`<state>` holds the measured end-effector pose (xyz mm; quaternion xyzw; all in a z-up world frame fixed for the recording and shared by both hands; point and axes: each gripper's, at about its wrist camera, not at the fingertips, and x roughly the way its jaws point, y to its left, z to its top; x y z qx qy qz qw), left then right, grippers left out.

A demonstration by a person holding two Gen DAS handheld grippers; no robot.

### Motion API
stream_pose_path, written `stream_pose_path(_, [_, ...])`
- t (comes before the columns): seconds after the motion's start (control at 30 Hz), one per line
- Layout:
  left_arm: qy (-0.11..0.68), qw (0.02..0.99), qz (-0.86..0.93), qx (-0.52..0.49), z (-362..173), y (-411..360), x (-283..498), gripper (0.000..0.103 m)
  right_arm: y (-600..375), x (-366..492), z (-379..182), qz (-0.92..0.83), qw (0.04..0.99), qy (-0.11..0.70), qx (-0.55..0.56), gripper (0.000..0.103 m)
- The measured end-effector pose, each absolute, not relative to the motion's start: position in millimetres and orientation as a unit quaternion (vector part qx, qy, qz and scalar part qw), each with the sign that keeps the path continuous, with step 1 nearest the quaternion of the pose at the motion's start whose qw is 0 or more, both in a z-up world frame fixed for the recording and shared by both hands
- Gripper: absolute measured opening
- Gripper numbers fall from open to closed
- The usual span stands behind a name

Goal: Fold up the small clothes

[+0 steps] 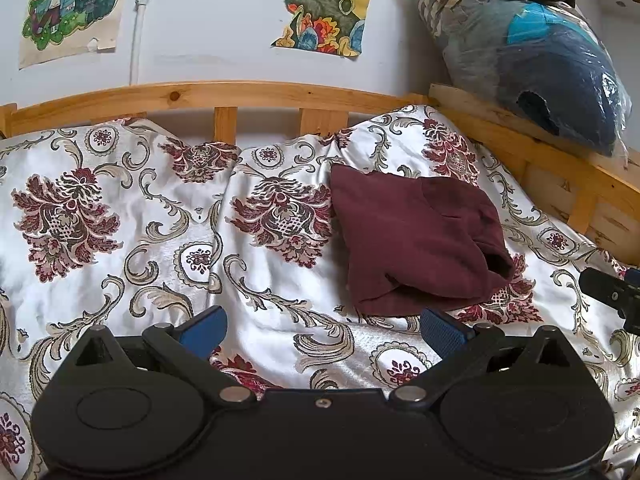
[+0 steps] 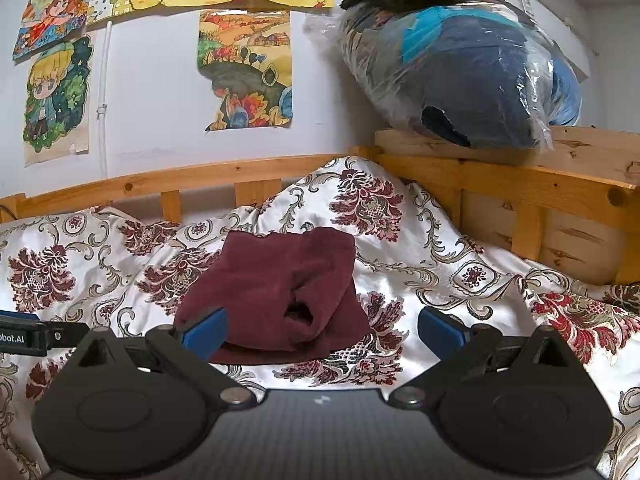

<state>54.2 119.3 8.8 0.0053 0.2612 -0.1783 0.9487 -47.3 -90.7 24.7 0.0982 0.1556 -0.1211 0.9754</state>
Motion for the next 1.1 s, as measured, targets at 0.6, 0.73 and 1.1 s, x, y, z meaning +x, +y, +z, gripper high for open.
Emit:
stream_pose_path(0.6, [0.263,0.948,-0.179,0.004,8.0,119.3,53.8,0.102,-90.8,-46.3,23.7,-0.125,0.974,0.159,0.099,0.103])
stream_pose_path(0.73, [0.263,0.948,-0.179,0.004,7.8,119.9,54.1,0.102,-90.6,-46.2,23.5,-0.124,0.974,0.160,0.098,0.103])
stream_pose_path(1.1, [0.275,0.945,-0.176,0.021,6.9,118.0,56.9,0.102,-89.4,-45.4,22.6,-0.124,0.974,0.163,0.097,0.103])
